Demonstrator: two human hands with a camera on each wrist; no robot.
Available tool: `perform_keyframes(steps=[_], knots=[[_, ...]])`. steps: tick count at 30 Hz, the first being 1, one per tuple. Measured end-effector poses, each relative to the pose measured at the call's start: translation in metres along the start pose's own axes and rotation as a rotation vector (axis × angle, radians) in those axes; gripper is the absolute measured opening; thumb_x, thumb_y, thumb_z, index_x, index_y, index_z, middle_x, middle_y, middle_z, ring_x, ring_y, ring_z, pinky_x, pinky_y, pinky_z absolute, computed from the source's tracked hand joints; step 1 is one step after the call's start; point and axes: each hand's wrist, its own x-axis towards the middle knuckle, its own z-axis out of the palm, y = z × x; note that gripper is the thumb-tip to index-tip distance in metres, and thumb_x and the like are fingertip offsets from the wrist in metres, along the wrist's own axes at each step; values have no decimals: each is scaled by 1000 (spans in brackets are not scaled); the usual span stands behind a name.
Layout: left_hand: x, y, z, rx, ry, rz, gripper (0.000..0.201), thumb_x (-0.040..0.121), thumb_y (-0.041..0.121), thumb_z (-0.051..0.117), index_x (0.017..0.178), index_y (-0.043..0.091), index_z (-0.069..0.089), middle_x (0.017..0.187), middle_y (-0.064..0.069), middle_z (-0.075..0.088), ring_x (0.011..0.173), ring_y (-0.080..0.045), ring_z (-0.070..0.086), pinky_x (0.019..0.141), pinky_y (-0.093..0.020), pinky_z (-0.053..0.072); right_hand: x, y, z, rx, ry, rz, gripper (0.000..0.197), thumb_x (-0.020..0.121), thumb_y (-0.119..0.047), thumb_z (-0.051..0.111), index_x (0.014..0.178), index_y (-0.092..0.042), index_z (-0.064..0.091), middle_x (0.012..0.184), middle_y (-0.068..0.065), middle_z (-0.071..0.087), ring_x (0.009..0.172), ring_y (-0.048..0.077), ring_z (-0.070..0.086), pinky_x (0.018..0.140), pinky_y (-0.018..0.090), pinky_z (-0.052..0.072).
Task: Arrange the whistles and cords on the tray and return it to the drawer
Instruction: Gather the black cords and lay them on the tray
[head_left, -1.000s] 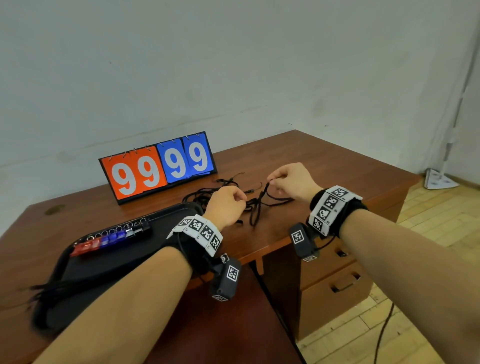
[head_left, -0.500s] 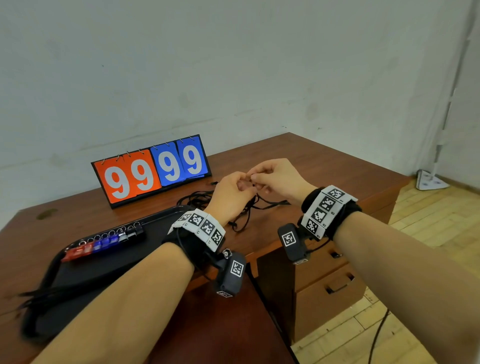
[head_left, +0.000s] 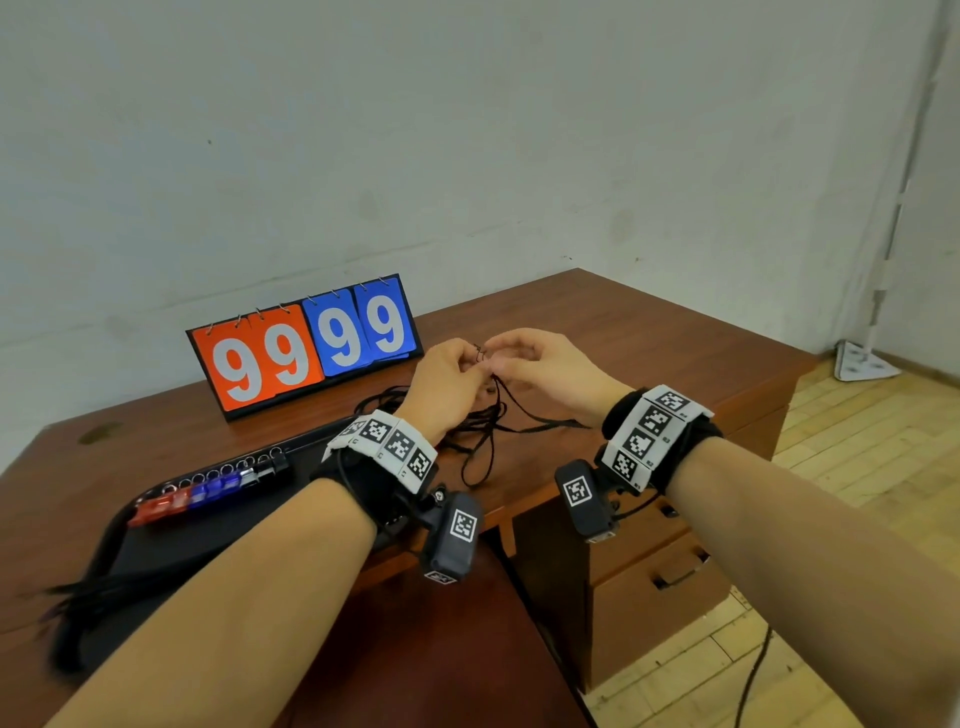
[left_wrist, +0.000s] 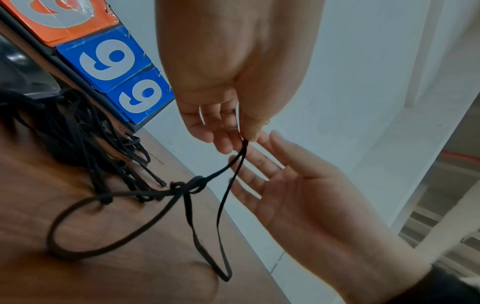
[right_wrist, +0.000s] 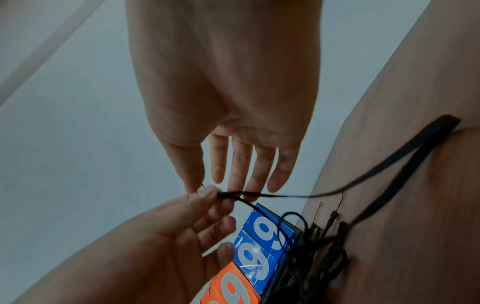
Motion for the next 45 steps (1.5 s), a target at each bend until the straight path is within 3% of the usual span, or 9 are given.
perform_keyframes(steps=[2, 6, 10, 14, 20, 25, 29, 39, 45], knots=[[3, 2, -5, -20, 40, -1, 6, 98, 21, 58, 92, 19, 59, 80, -1, 71, 65, -6, 66, 59, -20, 48, 2, 2, 6, -27, -59, 4, 40, 84, -21, 74, 122, -17, 63, 102, 2, 73, 96, 12, 70, 88, 28, 53], [8, 2, -14, -76, 118, -26, 7, 99, 18, 57, 93, 16, 59, 79, -5, 72, 62, -9, 66, 58, -22, 48, 3, 4, 17, -22, -62, 19, 35, 87, -6, 70, 121, -6, 62, 69, -8, 68, 65, 3, 64, 67, 13, 50], [12, -3, -39, -193, 250, -62, 7, 99, 15, 56, 98, 11, 61, 90, -9, 71, 67, -11, 67, 64, -28, 57, 4, 8, 15, 39, -82, 44, 23, 91, -1, 61, 114, 3, 64, 75, 7, 69, 68, 18, 65, 72, 23, 56], [16, -18, -67, -292, 371, -126, 9, 100, 13, 53, 93, 13, 58, 98, -10, 71, 68, -10, 64, 59, -23, 50, 3, 15, 7, 67, -53, 90, 17, 94, -3, 59, 108, 3, 67, 77, 7, 66, 64, 16, 61, 72, 27, 55], [14, -39, -90, -347, 483, -203, 24, 103, 15, 48, 120, 0, 56, 104, -11, 70, 69, -10, 64, 56, -23, 49, 0, 23, -4, 33, 35, 154, 17, 97, -9, 58, 106, 1, 68, 72, 4, 63, 58, 11, 58, 59, 20, 50], [9, -48, -105, -391, 578, -214, 15, 102, 11, 48, 91, 20, 51, 102, -12, 68, 70, -12, 62, 58, -24, 47, -5, 32, -18, 48, 102, 236, 16, 97, -9, 57, 106, -3, 68, 72, 6, 60, 56, 14, 56, 50, 24, 47], [8, -53, -113, -376, 631, -214, 4, 101, 10, 49, 100, 12, 52, 100, -13, 68, 68, -11, 62, 59, -25, 49, -11, 42, -27, 48, 126, 331, 15, 98, -11, 55, 103, -6, 69, 71, 7, 59, 54, 15, 53, 51, 27, 46], [4, -54, -108, -359, 579, -222, 8, 101, 10, 50, 108, 9, 53, 104, -12, 68, 67, -9, 61, 58, -23, 48, -15, 46, -25, 108, 189, 354, 10, 91, -10, 67, 98, -3, 66, 78, 12, 67, 57, 16, 61, 47, 25, 46], [4, -46, -95, -341, 459, -217, 8, 100, 14, 52, 105, 10, 57, 118, -9, 65, 81, -11, 65, 65, -26, 52, -7, 38, -12, 101, 206, 274, 14, 93, -17, 66, 99, -8, 75, 100, 8, 72, 85, 15, 65, 69, 29, 52]])
